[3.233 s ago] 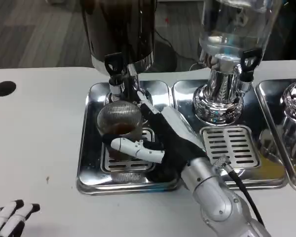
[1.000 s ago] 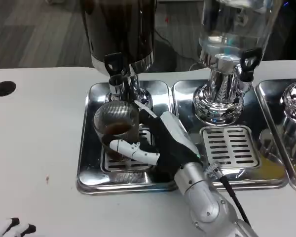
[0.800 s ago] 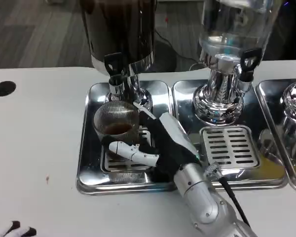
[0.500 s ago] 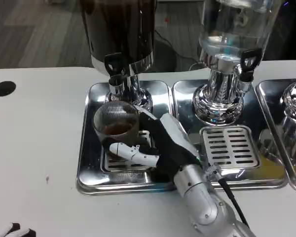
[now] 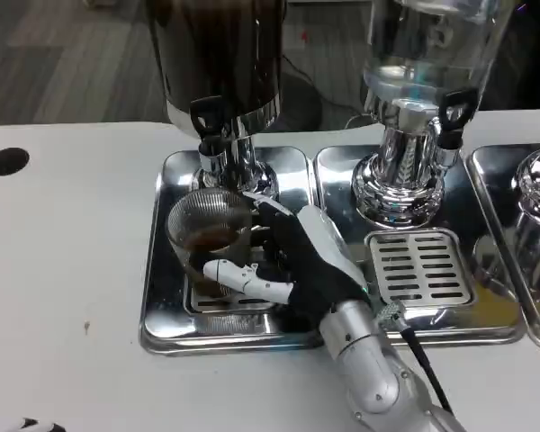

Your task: Grasp the cup under the faucet to collect the drink, then remove the cup.

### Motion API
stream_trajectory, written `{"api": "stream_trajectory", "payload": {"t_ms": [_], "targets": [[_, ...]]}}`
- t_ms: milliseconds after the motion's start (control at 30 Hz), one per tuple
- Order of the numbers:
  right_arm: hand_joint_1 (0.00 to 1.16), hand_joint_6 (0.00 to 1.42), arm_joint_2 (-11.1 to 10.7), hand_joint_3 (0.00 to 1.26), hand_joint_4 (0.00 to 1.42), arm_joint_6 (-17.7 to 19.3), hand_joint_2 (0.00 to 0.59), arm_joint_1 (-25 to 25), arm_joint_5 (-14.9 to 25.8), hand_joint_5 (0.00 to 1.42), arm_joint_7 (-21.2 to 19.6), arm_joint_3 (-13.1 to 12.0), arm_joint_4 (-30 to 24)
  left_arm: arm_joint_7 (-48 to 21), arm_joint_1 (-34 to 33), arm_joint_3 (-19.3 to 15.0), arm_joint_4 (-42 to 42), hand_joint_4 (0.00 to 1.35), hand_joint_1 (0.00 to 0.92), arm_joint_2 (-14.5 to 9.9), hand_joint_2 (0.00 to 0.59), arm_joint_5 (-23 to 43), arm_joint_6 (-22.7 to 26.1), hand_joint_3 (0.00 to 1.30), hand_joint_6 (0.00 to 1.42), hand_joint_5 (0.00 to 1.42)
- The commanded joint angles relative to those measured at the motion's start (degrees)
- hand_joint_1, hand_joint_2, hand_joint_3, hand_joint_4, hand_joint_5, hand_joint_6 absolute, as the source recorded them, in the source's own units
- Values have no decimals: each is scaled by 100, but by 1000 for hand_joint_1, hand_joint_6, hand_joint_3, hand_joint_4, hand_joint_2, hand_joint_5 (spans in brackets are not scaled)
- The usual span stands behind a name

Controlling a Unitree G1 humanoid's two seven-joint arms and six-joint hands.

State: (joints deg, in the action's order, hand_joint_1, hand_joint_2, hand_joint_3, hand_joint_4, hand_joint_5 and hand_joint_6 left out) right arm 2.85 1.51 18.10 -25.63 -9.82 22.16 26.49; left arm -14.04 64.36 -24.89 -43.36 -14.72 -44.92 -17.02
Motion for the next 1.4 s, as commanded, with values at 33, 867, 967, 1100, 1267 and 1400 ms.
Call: {"api": "stream_trajectory", "payload": {"t_ms": [33,867,967,1100,1267,1400], "targets": [[469,326,-31,217,316,161,128,-68,32,358,-37,-42,-49,-136,-84,-24,37,152,0,-51,134,72,89,250,355,151],[480,360,-230,240,338,360,143,-186,12,392,-42,-129,4,-398,-297,130,11,163,0,-62,142,-13,201,250,355,164],[480,345,-223,224,327,379,143,-193,6,392,-42,-123,45,-397,-290,142,42,163,0,-59,142,-1,200,250,355,164],[457,306,-204,185,295,385,134,-173,-7,366,-23,-97,102,-396,-284,146,33,163,0,-47,142,-15,209,250,355,164],[414,263,-182,168,266,397,116,-146,-26,341,-21,-60,147,-400,-277,130,42,163,0,-47,142,-5,220,250,355,164],[358,261,-167,165,264,417,95,-122,-24,323,-24,-55,184,-396,-262,114,46,164,0,-45,142,6,220,253,355,165]]}}
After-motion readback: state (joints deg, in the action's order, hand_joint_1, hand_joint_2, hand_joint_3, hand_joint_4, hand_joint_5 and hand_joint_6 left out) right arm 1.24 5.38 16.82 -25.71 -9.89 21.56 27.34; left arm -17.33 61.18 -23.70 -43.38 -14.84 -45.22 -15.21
